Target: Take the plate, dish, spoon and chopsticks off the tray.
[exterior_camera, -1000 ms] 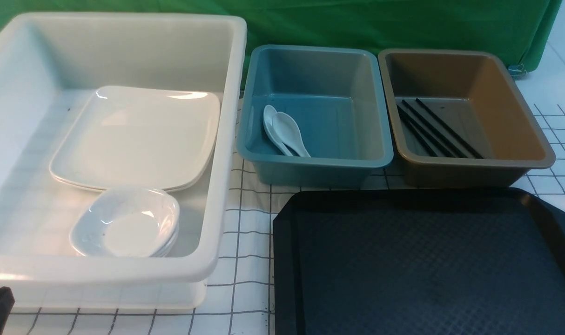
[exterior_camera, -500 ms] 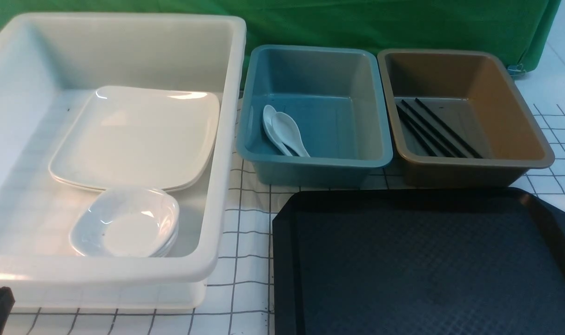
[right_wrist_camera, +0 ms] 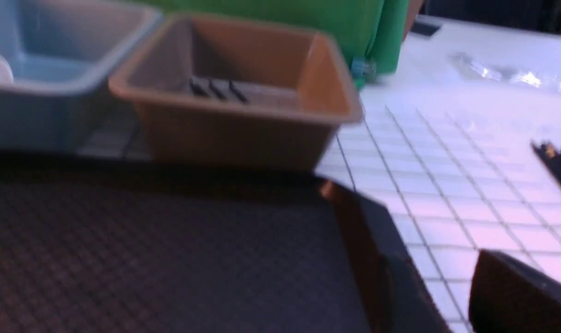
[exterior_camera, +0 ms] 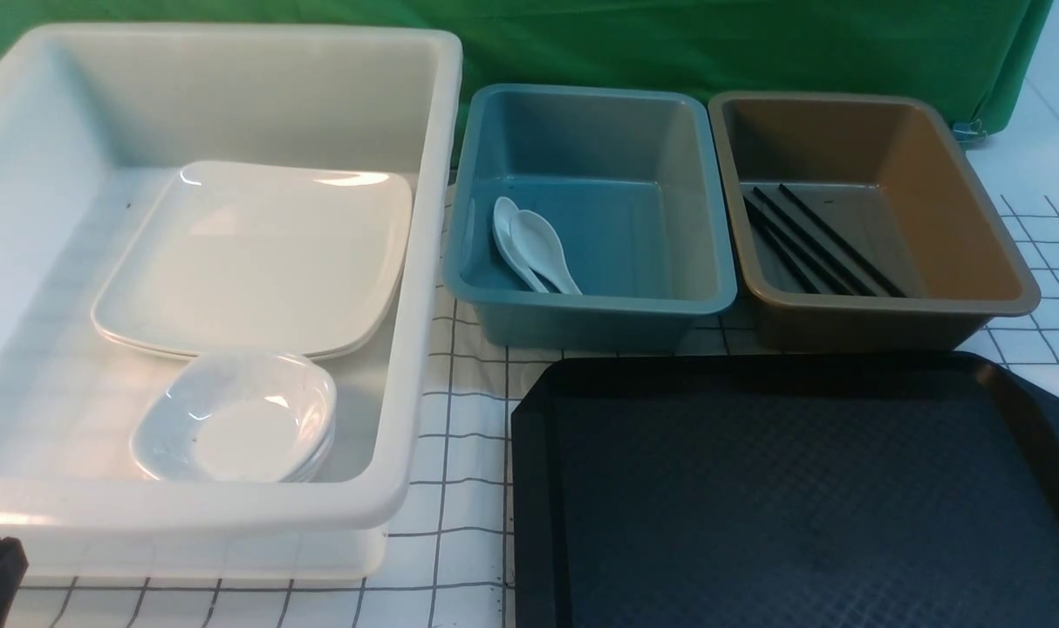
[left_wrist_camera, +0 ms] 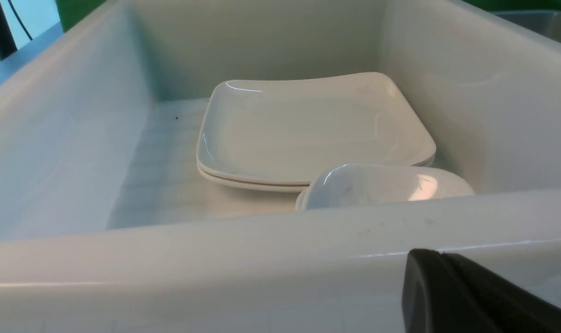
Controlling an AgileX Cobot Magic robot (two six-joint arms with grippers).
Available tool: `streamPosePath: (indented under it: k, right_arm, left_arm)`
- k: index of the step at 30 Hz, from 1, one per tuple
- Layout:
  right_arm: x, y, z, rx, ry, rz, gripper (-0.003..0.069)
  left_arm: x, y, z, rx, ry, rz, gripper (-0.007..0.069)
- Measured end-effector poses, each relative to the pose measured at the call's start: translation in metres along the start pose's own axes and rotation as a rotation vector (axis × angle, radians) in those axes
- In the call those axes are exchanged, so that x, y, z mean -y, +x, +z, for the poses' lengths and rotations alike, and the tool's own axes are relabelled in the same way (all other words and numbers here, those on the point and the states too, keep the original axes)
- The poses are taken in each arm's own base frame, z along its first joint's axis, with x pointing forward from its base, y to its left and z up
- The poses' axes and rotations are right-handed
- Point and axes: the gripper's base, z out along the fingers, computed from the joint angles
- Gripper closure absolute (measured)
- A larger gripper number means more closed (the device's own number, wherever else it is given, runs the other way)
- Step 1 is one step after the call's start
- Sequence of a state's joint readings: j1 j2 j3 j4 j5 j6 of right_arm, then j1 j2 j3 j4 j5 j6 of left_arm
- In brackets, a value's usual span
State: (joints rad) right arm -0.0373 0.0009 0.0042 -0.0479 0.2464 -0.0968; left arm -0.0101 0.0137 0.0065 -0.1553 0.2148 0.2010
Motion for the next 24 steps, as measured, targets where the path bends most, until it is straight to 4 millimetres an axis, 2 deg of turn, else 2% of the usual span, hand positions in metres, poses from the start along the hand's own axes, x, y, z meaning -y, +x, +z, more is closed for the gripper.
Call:
streamPosePath:
  k: [10,24]
  right_arm:
    - [0.0,0.0009,0.0002,-0.005,0.001,0.071,0.0419]
    - [0.0,0.0009,0.0002,-0.005,0.001,0.076,0.0419]
  left_arm:
    - [0.0,0.0,0.0,0.0,0.0,0.0,0.062]
    - [0.0,0.0,0.0,0.0,0.0,0.001,0.062]
